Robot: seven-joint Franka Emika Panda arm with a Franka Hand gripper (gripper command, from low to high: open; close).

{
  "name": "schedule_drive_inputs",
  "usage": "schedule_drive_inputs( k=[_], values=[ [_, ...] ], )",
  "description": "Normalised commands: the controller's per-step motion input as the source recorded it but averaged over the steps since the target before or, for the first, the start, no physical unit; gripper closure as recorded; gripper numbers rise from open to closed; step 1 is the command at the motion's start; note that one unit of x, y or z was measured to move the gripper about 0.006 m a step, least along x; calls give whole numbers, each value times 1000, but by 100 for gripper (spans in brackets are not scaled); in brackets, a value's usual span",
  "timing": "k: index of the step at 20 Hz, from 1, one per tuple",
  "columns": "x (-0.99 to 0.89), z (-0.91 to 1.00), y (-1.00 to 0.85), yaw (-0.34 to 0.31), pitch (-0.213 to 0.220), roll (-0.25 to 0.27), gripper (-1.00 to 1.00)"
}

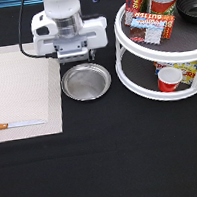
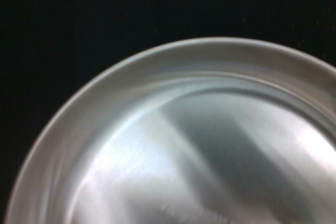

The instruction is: Arrange plate and fork

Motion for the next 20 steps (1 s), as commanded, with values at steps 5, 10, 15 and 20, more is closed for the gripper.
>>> schedule_drive_inputs(
  k=[5, 10, 15, 20],
  values=[
    [746, -90, 36, -39, 93, -6, -100],
    [507, -94, 12, -33, 103, 5, -100],
    [265, -110, -1, -25, 94, 16, -100],
    [221, -122, 0, -11, 90, 22, -100]
  ],
)
